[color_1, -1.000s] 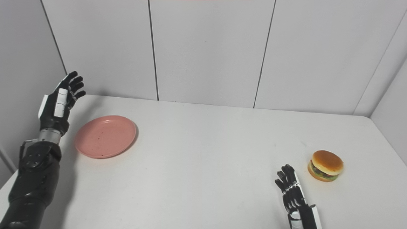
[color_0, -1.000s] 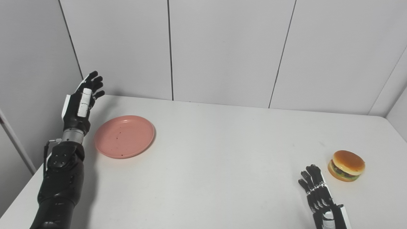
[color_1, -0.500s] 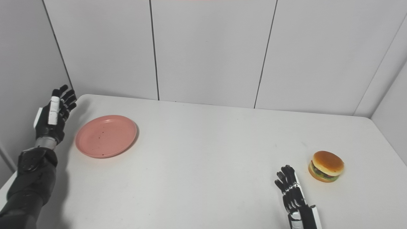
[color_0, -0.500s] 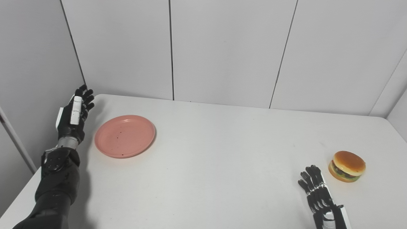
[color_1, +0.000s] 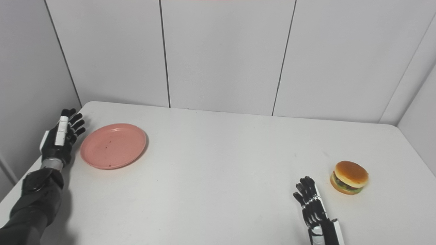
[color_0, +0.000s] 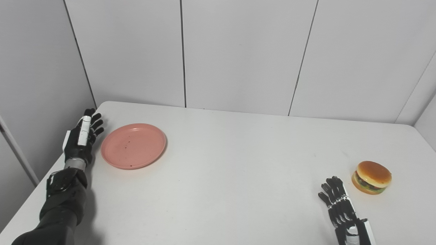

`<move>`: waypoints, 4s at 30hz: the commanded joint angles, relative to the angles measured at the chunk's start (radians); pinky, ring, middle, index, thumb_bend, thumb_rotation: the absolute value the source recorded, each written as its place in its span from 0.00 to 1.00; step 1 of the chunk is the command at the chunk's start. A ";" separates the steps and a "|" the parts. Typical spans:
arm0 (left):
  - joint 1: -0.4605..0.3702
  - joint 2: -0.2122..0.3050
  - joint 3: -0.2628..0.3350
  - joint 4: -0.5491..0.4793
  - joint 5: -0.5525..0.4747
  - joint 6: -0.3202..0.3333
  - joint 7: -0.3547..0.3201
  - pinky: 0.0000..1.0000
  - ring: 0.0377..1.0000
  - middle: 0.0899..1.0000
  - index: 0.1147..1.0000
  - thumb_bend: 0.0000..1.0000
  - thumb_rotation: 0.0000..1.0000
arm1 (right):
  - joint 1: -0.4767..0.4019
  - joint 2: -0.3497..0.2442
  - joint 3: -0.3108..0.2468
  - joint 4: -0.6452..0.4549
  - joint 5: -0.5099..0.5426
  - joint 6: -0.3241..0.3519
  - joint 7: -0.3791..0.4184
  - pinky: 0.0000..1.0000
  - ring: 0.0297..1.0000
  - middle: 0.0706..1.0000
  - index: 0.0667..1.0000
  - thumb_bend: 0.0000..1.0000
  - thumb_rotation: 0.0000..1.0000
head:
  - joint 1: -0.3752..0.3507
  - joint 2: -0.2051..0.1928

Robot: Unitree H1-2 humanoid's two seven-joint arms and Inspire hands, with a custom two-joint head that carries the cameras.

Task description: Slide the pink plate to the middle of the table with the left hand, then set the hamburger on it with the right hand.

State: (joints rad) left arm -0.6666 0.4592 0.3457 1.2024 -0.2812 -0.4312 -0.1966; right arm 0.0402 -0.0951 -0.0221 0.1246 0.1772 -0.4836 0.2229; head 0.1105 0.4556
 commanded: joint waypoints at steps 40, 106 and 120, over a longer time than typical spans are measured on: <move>-0.069 -0.060 -0.149 0.015 0.095 -0.038 -0.028 0.77 0.88 0.88 0.85 1.00 0.82 | 0.006 -0.027 -0.022 0.051 -0.037 0.075 -0.039 0.92 0.94 0.95 0.95 0.91 0.99 | -0.023 0.020; -0.023 -0.386 -0.271 -0.066 0.124 -0.031 -0.071 0.83 0.91 0.90 0.88 0.94 0.80 | 0.025 0.006 0.027 -0.035 -0.100 0.101 -0.089 0.90 0.93 0.95 0.95 0.89 1.00 | -0.092 0.052; 0.029 -0.456 -0.292 -0.210 0.148 0.038 -0.037 0.85 0.91 0.91 0.88 0.92 0.88 | 0.025 0.021 0.039 -0.060 -0.153 0.126 -0.116 0.89 0.93 0.95 0.95 0.90 1.00 | -0.163 0.071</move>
State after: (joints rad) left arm -0.6784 0.0220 0.0606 0.9882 -0.1333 -0.4007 -0.2388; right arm 0.0684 -0.0919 0.0118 0.0501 0.0378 -0.4154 0.1188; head -0.0353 0.5216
